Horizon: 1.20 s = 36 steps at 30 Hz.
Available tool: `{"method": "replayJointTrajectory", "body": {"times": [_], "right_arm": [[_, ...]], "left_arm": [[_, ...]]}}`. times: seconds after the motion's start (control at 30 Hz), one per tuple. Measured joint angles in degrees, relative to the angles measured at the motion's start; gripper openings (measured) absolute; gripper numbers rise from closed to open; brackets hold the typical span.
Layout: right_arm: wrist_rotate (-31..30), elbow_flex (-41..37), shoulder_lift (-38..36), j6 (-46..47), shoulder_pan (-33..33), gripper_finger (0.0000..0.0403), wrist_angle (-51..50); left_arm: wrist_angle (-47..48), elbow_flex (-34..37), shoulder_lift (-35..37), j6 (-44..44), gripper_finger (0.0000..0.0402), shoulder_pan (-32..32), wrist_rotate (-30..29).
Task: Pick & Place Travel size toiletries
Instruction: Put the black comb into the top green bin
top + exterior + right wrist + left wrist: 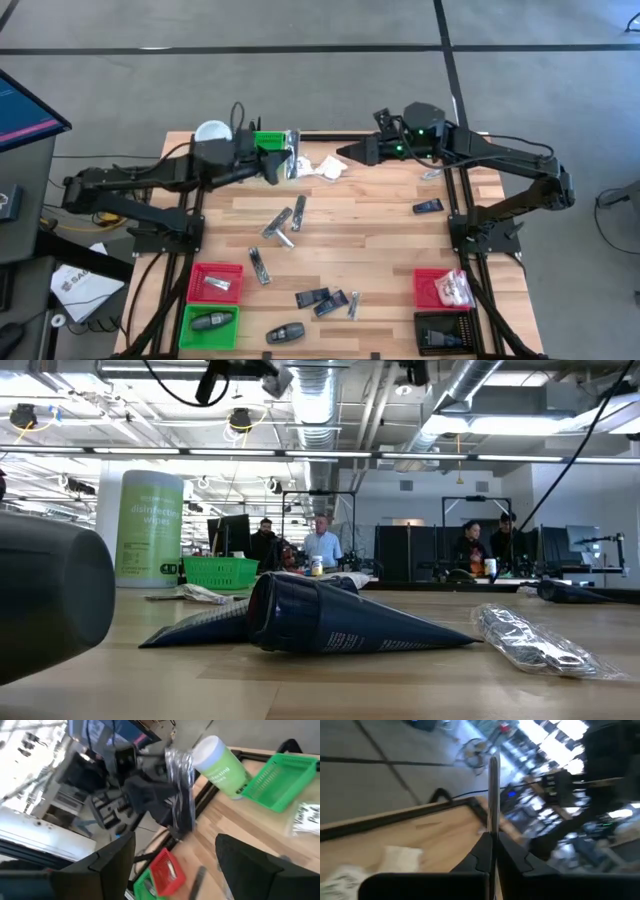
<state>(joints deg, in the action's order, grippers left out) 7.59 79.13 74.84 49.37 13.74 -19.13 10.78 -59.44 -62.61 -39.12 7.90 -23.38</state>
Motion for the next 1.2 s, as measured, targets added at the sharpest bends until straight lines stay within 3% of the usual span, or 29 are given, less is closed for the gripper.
{"method": "replayJointTrajectory", "body": {"times": [0.27,0.57,1.0,1.2], "right_arm": [[0.06,0.0,0.01,-3.2,0.0,0.0265,-5.83],[1.06,0.0,0.01,-10.43,-1.59,0.0265,-18.33],[-20.19,-0.02,0.26,-15.5,-15.6,0.0265,-21.39],[-21.37,-0.07,0.49,-17.07,-16.33,0.0265,-21.14]], "left_arm": [[17.7,-10.02,-8.96,-0.08,0.0,5.64,-0.65],[21.6,-13.01,-15.9,-0.33,0.0,8.29,0.95],[25.27,-13.01,-17.09,-3.33,0.0,8.26,0.77],[27.29,-13.01,-17.09,-3.36,0.0,8.58,-0.1]]}}
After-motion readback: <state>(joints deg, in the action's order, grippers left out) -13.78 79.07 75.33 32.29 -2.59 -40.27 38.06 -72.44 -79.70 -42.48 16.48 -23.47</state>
